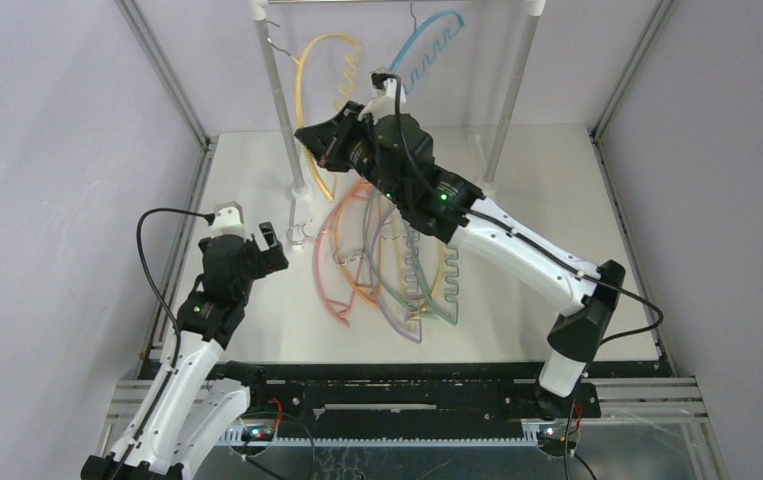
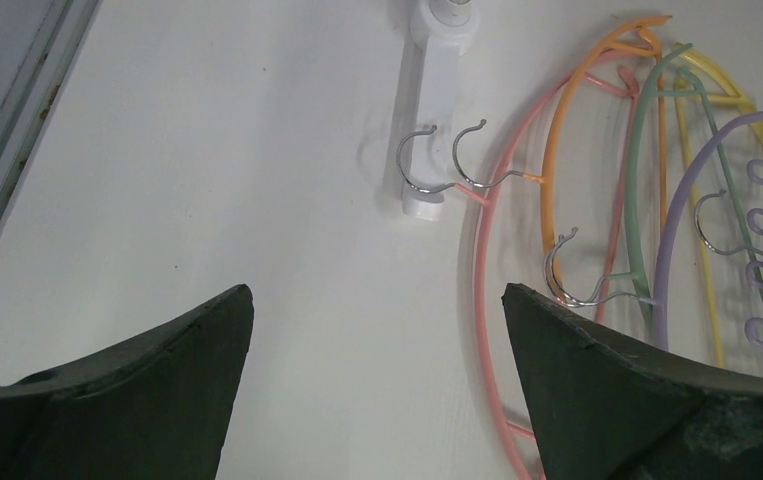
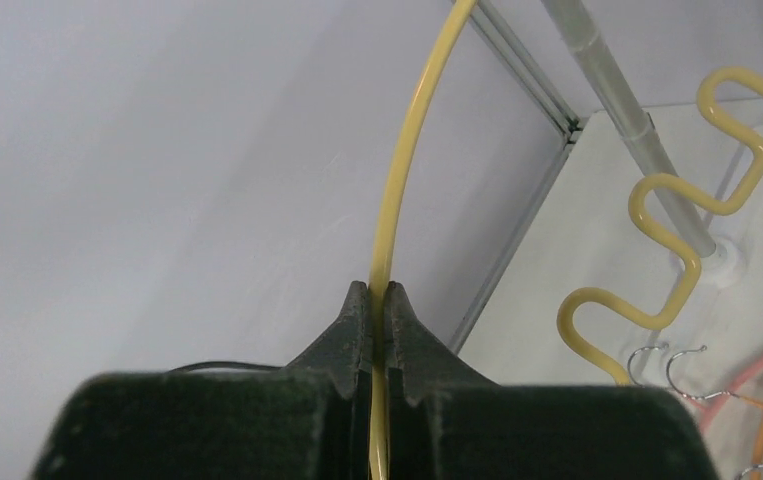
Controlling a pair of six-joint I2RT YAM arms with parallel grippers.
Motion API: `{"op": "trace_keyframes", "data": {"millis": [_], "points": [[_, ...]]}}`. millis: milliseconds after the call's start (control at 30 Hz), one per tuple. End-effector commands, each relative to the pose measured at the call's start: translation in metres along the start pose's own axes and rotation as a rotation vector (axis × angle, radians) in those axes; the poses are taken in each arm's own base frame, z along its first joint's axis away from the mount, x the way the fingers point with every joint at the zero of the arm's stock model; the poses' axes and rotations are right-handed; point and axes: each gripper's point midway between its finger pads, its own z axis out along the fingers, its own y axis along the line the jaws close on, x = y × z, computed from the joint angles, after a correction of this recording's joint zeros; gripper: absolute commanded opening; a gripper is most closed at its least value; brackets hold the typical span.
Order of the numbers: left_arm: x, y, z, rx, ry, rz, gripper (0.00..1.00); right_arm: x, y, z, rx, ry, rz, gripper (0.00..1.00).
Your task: Organize the hangers
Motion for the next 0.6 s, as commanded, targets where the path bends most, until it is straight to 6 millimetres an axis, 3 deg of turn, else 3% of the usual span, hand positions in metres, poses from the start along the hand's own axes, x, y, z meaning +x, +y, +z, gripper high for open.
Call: {"op": "trace_keyframes", "data": {"millis": [0,167,333,567], "points": [[0.001,0.004,-0.001,-0.006,-0.013,0.000,0.99,-0.057,0.035,0.009,-0.137,-0.175,0.050,0.00],[0.001,0.005,-0.002,-0.011,-0.018,-0.003,0.99,-0.082,0.034,0.018,-0.168,-0.229,0.063,0.00],[0.000,0.007,-0.002,-0.025,-0.021,0.004,1.00,-0.099,0.038,0.009,-0.197,-0.274,0.037,0.00],[0.002,0.007,0.000,-0.028,-0.011,0.009,1.00,-0.105,0.017,0.018,-0.175,-0.285,0.079,0.00]]}}
